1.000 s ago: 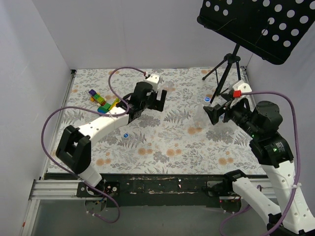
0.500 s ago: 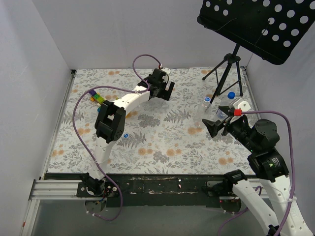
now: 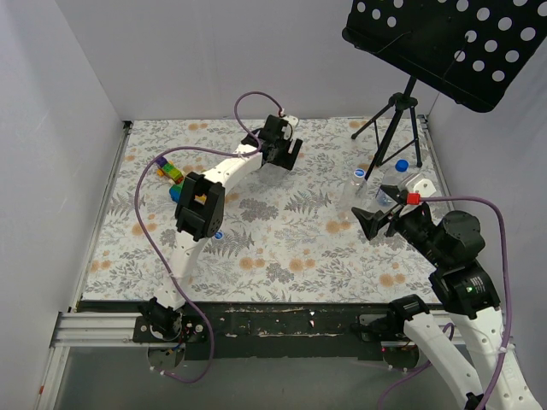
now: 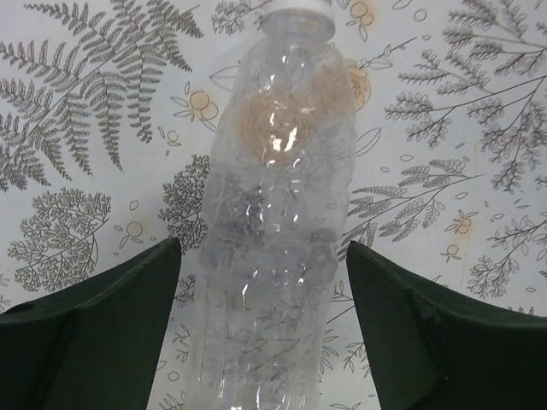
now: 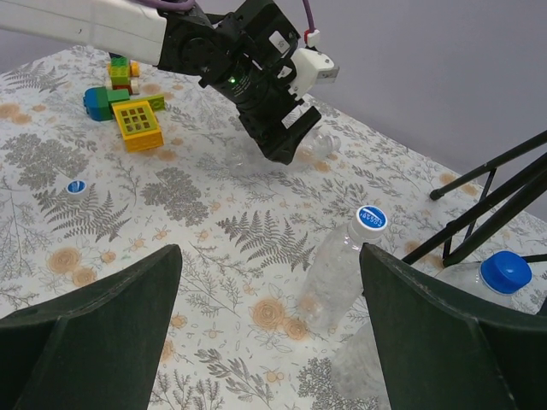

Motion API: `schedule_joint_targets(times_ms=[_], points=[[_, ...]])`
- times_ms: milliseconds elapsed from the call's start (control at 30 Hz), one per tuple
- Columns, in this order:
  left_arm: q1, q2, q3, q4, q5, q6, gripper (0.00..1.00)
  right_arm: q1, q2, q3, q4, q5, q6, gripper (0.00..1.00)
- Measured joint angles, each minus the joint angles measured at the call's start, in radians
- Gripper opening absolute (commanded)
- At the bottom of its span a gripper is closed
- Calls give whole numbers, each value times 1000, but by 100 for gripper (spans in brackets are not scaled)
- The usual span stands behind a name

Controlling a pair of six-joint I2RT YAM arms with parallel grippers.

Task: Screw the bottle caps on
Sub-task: Pick up the plastic bottle at the center of the board.

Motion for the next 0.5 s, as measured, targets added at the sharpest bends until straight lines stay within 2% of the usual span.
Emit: schedule_joint_targets(times_ms=[400,500], points=[[1,42,33,9,50,14,73,7,-9,0,-8,7,-6,91],[1,61,32,1,53,17,66,8,-9,0,-10,7,-6,91]])
